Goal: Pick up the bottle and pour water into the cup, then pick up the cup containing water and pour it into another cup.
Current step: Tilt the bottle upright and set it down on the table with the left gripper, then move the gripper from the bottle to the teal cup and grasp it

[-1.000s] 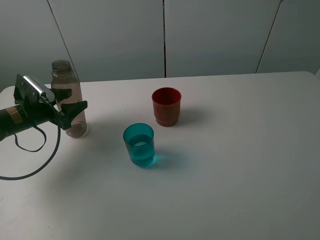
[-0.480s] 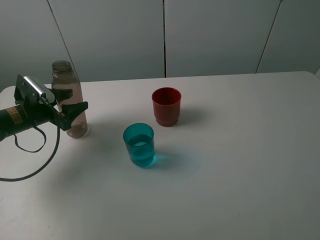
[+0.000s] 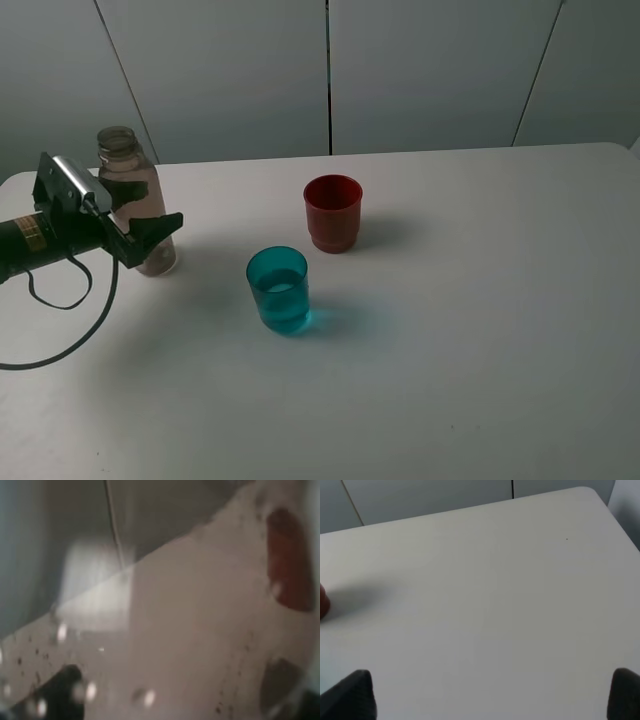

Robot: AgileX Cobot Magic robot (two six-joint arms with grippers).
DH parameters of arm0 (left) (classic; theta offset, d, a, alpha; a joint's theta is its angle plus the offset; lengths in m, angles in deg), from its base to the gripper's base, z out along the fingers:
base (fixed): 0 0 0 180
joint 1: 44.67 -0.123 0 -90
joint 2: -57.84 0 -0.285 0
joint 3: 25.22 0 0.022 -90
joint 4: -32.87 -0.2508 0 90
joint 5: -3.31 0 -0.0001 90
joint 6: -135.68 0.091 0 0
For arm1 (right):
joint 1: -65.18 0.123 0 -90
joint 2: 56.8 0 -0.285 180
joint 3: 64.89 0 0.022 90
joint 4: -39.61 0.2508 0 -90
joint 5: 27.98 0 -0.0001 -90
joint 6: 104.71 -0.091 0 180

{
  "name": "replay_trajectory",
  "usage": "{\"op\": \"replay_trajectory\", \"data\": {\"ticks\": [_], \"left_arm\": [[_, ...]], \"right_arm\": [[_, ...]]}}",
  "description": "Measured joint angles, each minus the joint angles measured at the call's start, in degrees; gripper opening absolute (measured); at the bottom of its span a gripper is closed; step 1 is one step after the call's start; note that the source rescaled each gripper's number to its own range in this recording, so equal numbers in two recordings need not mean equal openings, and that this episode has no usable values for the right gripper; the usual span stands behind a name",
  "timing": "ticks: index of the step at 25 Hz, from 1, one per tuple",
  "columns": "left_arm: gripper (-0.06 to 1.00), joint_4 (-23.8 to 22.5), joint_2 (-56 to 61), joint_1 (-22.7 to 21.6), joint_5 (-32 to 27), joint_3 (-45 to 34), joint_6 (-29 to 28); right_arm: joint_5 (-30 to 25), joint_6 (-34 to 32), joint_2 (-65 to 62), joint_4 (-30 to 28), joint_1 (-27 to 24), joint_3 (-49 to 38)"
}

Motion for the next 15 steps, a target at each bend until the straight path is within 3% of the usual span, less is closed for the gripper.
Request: {"op": "replay_trajectory", "data": {"ticks": [15], "left_arm": [[0.94,0.3,4.7,0.0,-0.1,0.0,-4.0]], "right_arm": [[0.0,0.0,0.0,0.0,0.0,0.0]]}}
